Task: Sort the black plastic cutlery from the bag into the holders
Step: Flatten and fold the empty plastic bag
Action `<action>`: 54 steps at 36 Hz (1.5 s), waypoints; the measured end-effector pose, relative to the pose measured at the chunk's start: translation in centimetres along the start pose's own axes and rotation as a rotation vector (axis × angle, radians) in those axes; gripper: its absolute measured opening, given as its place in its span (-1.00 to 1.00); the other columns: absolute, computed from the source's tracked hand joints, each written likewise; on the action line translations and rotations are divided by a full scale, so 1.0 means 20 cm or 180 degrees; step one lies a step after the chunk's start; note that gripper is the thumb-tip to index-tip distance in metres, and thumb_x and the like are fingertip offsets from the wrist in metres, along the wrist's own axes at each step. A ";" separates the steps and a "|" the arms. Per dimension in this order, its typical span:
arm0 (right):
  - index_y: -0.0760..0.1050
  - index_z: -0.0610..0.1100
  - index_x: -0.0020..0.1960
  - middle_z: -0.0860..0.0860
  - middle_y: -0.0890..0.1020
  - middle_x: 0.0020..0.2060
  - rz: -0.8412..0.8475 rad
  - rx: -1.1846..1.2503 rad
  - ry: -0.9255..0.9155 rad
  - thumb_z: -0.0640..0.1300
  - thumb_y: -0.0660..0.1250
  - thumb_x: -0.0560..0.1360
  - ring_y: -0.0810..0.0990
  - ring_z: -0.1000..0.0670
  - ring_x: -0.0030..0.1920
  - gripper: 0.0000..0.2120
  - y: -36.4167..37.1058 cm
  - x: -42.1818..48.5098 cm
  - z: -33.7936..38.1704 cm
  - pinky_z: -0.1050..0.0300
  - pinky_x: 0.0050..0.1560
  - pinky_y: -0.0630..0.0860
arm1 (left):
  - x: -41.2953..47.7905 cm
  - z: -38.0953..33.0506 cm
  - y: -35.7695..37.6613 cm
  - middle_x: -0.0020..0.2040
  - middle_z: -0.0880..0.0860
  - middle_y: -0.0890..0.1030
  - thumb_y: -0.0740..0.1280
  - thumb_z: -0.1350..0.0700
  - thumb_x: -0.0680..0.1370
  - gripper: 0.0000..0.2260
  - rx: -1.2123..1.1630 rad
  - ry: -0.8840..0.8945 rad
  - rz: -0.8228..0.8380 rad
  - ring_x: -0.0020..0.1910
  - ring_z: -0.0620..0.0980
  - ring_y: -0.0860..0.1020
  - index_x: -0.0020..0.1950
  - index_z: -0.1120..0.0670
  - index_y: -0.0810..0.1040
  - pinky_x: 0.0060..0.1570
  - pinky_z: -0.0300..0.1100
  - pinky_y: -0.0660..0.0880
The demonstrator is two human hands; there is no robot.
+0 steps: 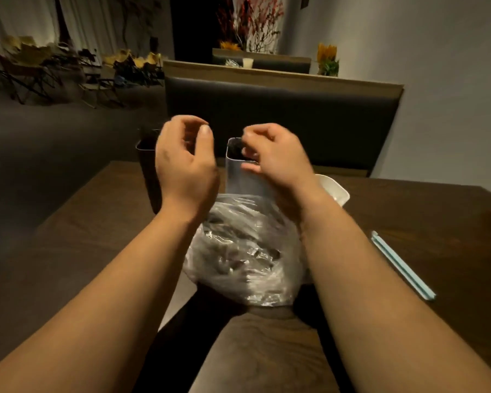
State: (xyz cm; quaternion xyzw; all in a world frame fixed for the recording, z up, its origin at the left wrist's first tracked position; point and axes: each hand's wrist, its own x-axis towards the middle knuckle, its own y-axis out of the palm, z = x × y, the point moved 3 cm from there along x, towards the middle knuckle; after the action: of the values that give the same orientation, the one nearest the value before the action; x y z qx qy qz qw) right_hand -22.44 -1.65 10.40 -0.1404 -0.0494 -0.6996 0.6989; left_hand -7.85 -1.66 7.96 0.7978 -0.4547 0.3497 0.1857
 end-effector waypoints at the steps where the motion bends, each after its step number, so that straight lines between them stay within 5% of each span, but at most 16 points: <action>1: 0.55 0.00 0.01 -0.04 0.64 0.01 -0.0240 -0.0141 -0.0082 -0.15 0.30 0.62 0.63 -0.06 0.08 -0.92 -0.10 -0.01 -0.01 0.01 0.03 0.65 | -0.05 -0.03 0.04 -0.13 -0.03 0.56 0.24 0.10 0.62 -0.92 -0.0171 -0.0037 0.0170 -0.09 -0.02 0.55 -0.04 -0.02 0.51 -0.03 -0.04 0.51; 5: 0.57 -0.02 0.00 0.01 0.65 -0.08 -0.0933 -0.0878 -0.0359 -0.18 0.25 0.63 0.64 0.06 -0.03 -0.86 -0.46 -0.08 -0.09 0.15 -0.06 0.59 | -0.23 -0.03 0.15 -0.15 -0.02 0.61 0.26 0.12 0.61 -0.90 -0.0379 -0.0417 0.1045 -0.11 -0.02 0.60 -0.04 -0.01 0.56 -0.06 -0.01 0.58; 8: 0.54 0.01 0.12 0.10 0.58 0.01 -0.1274 -0.1837 -0.0278 -0.12 0.27 0.61 0.55 0.11 0.07 -0.87 -0.64 -0.14 -0.23 0.15 0.06 0.53 | -0.31 0.04 0.14 -0.12 -0.07 0.64 0.32 0.21 0.59 -0.88 0.0098 -0.0506 0.1597 -0.08 -0.07 0.62 -0.01 -0.01 0.60 0.00 -0.05 0.60; 11: 0.34 0.01 0.44 0.01 0.40 0.38 -0.1207 -0.1963 0.0178 0.03 0.41 0.53 0.39 -0.06 0.38 -0.48 -0.69 -0.19 -0.37 0.08 0.20 0.37 | -0.36 0.13 0.11 -0.13 -0.11 0.66 0.31 0.20 0.49 -0.85 0.0843 -0.0353 0.2065 -0.08 -0.06 0.63 -0.06 -0.02 0.61 0.04 -0.02 0.57; 14: 0.03 0.05 0.59 -0.05 0.23 0.52 -0.0900 -0.1741 0.0505 0.06 0.58 0.37 0.29 -0.13 0.46 -0.01 -0.59 -0.21 -0.47 -0.03 0.28 0.37 | -0.44 0.22 0.10 0.01 -0.10 0.62 0.38 0.10 0.46 -0.85 0.1514 0.0107 0.2740 0.05 -0.03 0.58 0.01 -0.05 0.61 0.11 -0.02 0.52; 17: 0.00 0.09 0.57 -0.05 0.24 0.51 -0.1169 -0.1756 0.0389 0.05 0.63 0.31 0.32 -0.16 0.46 0.07 -0.54 -0.21 -0.53 -0.11 0.32 0.40 | -0.51 0.26 0.08 0.04 -0.10 0.51 0.53 0.07 0.44 -0.82 0.1553 0.0543 0.2803 0.05 -0.05 0.47 0.00 -0.04 0.62 0.07 -0.05 0.50; 21: 0.04 0.10 0.54 -0.04 0.26 0.49 -0.1330 -0.1868 0.0361 0.09 0.64 0.28 0.34 -0.17 0.43 0.04 -0.54 -0.20 -0.56 -0.17 0.30 0.43 | -0.50 0.23 0.05 -0.06 -0.10 0.49 0.51 -0.11 0.44 -0.78 0.1844 0.0722 0.2480 -0.05 -0.06 0.41 -0.04 -0.05 0.58 -0.06 -0.08 0.43; 24: 0.08 0.06 0.52 -0.01 0.26 0.47 -0.1489 -0.1901 0.0355 0.12 0.63 0.28 0.36 -0.17 0.40 0.02 -0.54 -0.21 -0.57 -0.15 0.26 0.45 | -0.53 0.23 0.06 0.22 -0.05 0.54 0.16 -0.38 0.47 -0.45 0.2157 0.0360 0.2940 0.21 0.02 0.47 0.30 -0.10 0.53 0.23 0.03 0.42; 26: 0.06 0.07 0.53 -0.02 0.25 0.48 -0.1474 -0.1909 0.0389 0.13 0.62 0.29 0.35 -0.18 0.41 0.02 -0.53 -0.21 -0.57 -0.14 0.25 0.44 | -0.59 0.27 0.07 0.59 -0.02 0.25 -0.13 -0.47 0.40 -0.20 0.2596 -0.0074 0.3648 0.57 0.10 0.18 0.58 -0.17 0.21 0.51 0.20 0.10; 29: 0.02 0.06 0.55 -0.01 0.14 0.52 -0.1397 -0.1881 0.0399 0.15 0.58 0.34 0.26 -0.20 0.45 0.00 -0.50 -0.22 -0.56 -0.18 0.33 0.36 | -0.67 0.29 0.10 0.66 -0.02 -0.18 -0.20 -0.50 0.46 -0.21 0.3005 -0.0574 0.4189 0.62 0.10 -0.26 0.63 -0.20 -0.16 0.50 0.31 -0.28; 32: 0.25 -0.06 0.46 -0.05 0.29 0.41 -0.1478 -0.2100 -0.0472 0.09 0.48 0.45 0.28 -0.03 0.35 -0.30 -0.44 -0.26 -0.46 -0.02 0.30 0.34 | -0.68 0.27 0.12 0.66 0.00 -0.21 -0.15 -0.49 0.51 -0.24 0.3059 -0.0649 0.4158 0.61 0.14 -0.29 0.63 -0.19 -0.18 0.47 0.37 -0.27; 37: 0.54 -0.14 0.02 -0.01 0.51 -0.03 -0.1280 -0.2704 -0.1757 -0.13 0.30 0.49 0.38 0.06 0.03 -0.85 -0.30 -0.39 -0.34 0.14 -0.03 0.34 | -0.69 0.27 0.09 0.66 0.04 -0.17 -0.11 -0.47 0.53 -0.23 0.3053 -0.0582 0.3968 0.62 0.15 -0.25 0.64 -0.13 -0.15 0.49 0.36 -0.24; 40: 0.55 -0.11 -0.06 0.05 0.57 -0.16 -0.1060 -0.2338 -0.0853 -0.15 0.22 0.58 0.53 -0.03 -0.09 -0.86 -0.34 -0.43 -0.38 0.08 -0.12 0.41 | -0.66 0.26 0.03 0.66 0.09 -0.19 -0.02 -0.47 0.53 -0.19 0.2660 -0.0552 0.3776 0.61 0.13 -0.28 0.65 -0.07 -0.13 0.52 0.29 -0.25; 44: 0.58 -0.06 0.03 0.01 0.65 -0.11 0.0114 -0.2694 0.0968 0.20 0.14 0.63 0.61 -0.06 -0.06 -0.61 -0.32 -0.46 -0.53 -0.01 -0.03 0.52 | -0.64 0.29 -0.08 0.64 0.08 -0.27 -0.07 -0.47 0.49 -0.15 0.2642 -0.0137 0.4028 0.58 0.11 -0.38 0.64 -0.07 -0.23 0.52 0.23 -0.35; 49: 0.62 -0.24 -0.17 -0.07 0.62 -0.32 0.0963 -0.1614 0.0930 0.03 0.41 0.52 0.58 0.08 -0.32 -0.69 -0.19 -0.48 -0.53 0.23 -0.30 0.49 | -0.63 0.31 -0.18 0.62 0.01 -0.36 -0.08 -0.56 0.44 -0.09 0.2546 0.0160 0.3758 0.55 0.09 -0.45 0.60 -0.12 -0.35 0.46 0.28 -0.43; 54: 0.58 -0.27 -0.09 -0.03 0.65 -0.31 0.0743 -0.0874 0.0748 -0.16 0.46 0.50 0.63 0.08 -0.32 -0.83 -0.29 -0.45 -0.47 0.21 -0.28 0.53 | -0.59 0.29 -0.28 0.65 0.09 -0.20 0.07 -0.54 0.38 -0.03 0.2234 0.0561 0.3198 0.54 0.04 -0.43 0.64 -0.10 -0.14 0.46 0.03 -0.50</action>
State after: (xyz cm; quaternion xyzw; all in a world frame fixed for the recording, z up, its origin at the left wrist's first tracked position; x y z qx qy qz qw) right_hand -29.63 4.66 -0.25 -0.1565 0.1449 -0.6256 0.7504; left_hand -4.87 4.58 -4.48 0.4678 -0.6156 0.5878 -0.2382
